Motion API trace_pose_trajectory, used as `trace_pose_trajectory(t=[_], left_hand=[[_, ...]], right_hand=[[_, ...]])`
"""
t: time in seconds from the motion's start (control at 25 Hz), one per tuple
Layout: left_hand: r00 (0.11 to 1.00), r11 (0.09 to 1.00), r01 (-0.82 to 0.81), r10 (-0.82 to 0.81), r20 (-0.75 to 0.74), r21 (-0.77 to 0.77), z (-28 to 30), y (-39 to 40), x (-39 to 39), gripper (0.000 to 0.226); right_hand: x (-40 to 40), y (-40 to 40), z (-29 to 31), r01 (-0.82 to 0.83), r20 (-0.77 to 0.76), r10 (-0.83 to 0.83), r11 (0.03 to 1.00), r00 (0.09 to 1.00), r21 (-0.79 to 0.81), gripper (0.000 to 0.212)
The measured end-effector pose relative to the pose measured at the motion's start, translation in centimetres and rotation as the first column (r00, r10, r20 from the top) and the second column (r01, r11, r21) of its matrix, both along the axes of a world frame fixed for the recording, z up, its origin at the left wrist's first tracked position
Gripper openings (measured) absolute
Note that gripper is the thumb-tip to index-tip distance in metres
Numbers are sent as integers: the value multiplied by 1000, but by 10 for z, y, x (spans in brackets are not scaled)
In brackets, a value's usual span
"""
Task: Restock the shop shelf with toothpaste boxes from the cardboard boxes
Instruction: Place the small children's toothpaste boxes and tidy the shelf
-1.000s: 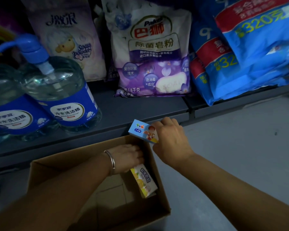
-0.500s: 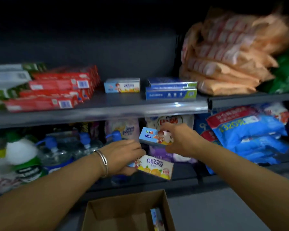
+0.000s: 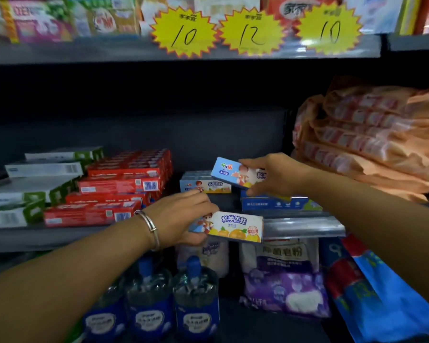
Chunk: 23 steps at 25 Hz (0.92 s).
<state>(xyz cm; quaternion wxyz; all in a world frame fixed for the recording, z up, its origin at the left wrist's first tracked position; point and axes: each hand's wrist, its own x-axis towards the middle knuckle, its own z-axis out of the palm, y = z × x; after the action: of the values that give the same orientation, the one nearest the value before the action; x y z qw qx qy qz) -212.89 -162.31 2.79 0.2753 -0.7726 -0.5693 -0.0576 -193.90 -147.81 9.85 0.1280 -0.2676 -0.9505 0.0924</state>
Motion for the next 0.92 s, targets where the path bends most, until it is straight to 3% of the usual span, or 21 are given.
trace_pose_trajectory(t=[0.4, 0.72, 0.92], left_hand=[[995, 992, -65, 72, -62, 110, 22, 49, -58, 51], [993, 992, -118, 117, 31, 43, 8, 60, -88, 49], [993, 993, -119, 119, 3, 14, -1, 62, -96, 49]], right_hand=[[-89, 56, 21, -67, 12, 69, 991, 998, -119, 70], [-153, 72, 3, -167, 175, 181, 982, 968, -94, 40], [-178, 74, -10, -184, 178, 195, 980, 965, -75, 46]])
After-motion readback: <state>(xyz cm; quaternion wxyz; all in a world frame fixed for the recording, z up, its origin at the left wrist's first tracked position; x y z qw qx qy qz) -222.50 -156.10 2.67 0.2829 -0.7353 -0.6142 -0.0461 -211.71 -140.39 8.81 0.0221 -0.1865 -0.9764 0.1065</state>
